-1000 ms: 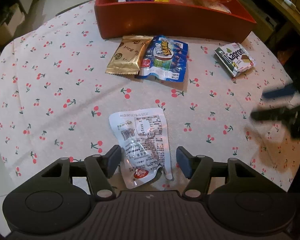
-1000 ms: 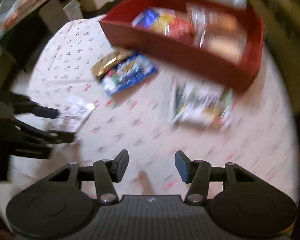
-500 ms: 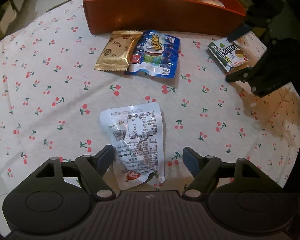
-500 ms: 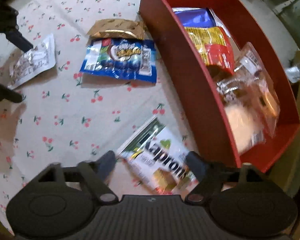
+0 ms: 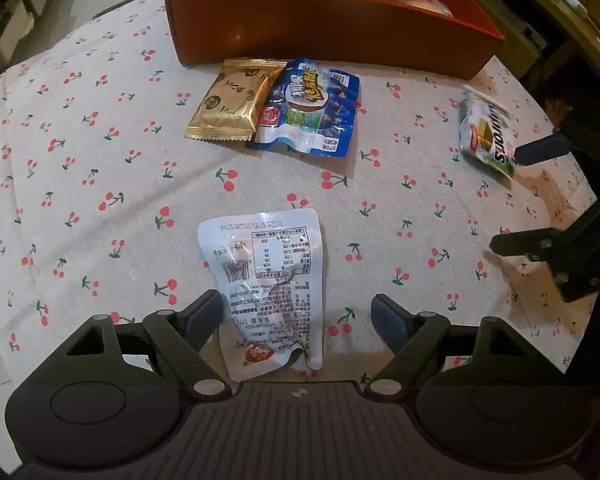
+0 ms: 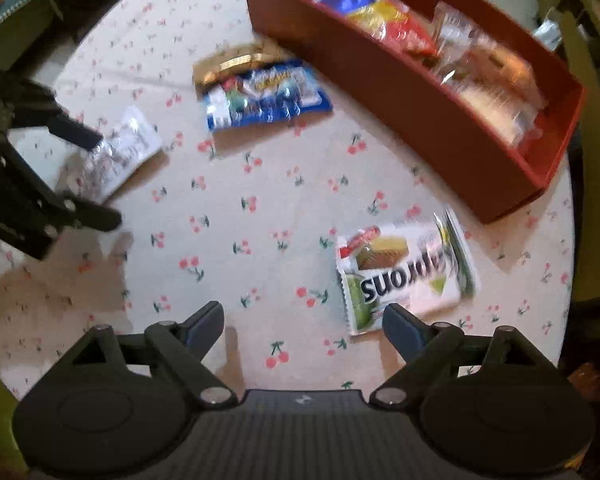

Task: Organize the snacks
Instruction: 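Grasp the clear jerky pack with the left gripper while the right grasps the Kaprons wafer pack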

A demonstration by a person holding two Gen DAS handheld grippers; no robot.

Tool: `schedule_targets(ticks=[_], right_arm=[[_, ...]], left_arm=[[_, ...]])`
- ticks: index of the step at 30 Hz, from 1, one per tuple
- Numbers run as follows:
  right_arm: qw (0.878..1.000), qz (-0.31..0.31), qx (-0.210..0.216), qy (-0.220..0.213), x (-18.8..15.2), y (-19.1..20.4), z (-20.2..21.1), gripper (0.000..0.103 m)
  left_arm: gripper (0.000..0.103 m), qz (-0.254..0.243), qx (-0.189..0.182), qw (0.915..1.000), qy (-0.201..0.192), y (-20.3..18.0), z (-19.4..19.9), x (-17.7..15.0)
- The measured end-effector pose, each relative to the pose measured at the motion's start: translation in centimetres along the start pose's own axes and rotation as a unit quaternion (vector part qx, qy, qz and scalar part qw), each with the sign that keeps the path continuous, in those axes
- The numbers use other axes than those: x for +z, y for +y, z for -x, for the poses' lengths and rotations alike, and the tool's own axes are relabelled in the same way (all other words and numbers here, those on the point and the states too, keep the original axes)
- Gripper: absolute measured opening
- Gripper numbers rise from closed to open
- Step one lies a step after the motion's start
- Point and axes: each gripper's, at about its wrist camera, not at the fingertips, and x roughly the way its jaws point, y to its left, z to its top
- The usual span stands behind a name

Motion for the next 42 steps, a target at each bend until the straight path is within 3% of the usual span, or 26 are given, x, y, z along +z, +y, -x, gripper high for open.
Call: schedule_targets(ticks=[3, 6, 10, 16, 19, 20, 25, 30, 31, 34, 37, 42], right_arm=[[0.999, -0.040, -0.031, -0.020, 0.9, -1.1, 0.5, 0.093], [0.988, -0.146, -0.035, -0.035, 1.3, -3.1, 0.8, 0.093], [0.951, -0.305, 0.011, -0.049, -0.1, -6.3, 0.0, 0.093], [0.914, -0.401, 0.030, -0.059, 0.0, -8.5, -0.9, 0.093], [0.920, -0.388, 0.017, -0.052, 1.5, -7.5, -2.2, 0.094], [0.925, -0.376, 0.006, -0.056, 1.8, -7.0, -2.7, 0.101], [0.959, -0.273, -0.058, -0.041, 3.2, -3.7, -3.9, 0.103], [0.963, -0.258, -0.069, -0.041, 3.1, -3.0, -3.9, 0.103], [0.962, -0.259, -0.071, -0.043, 3.0, -2.9, -3.7, 0.100], [0.964, -0.248, -0.075, -0.053, 2.6, -2.2, -2.8, 0.074], [0.967, -0.235, -0.083, -0.053, 2.0, -1.2, -2.2, 0.071], [0.970, -0.220, -0.080, -0.069, 1.6, 0.0, -1.3, 0.069]], left_arm=[[0.084, 0.006, 0.004, 1.0000, -0.004, 0.0, 0.0, -0.1], [0.084, 0.012, 0.007, 0.9999, -0.006, 0.2, 0.0, 0.2], [0.085, 0.013, 0.007, 0.9999, -0.002, 0.0, -0.3, 0.8], [0.085, 0.013, 0.014, 0.9998, -0.002, -0.2, -0.8, 1.5], [0.085, 0.022, 0.014, 0.9996, -0.009, -0.2, -0.6, 1.9], [0.085, 0.019, 0.017, 0.9996, -0.015, -0.2, -0.4, 1.9], [0.086, 0.009, 0.044, 0.9986, -0.028, 0.0, 0.4, 0.7], [0.086, 0.032, 0.054, 0.9978, -0.019, 1.4, -0.2, -0.1], [0.086, 0.036, 0.053, 0.9977, -0.020, 1.5, -0.2, 0.1], [0.081, 0.037, 0.057, 0.9974, -0.022, 1.3, -0.2, 0.4], [0.055, 0.029, 0.041, 0.9984, -0.027, 0.4, 0.2, 0.4], [0.051, 0.034, 0.042, 0.9980, -0.032, -0.3, 0.5, -0.2]])
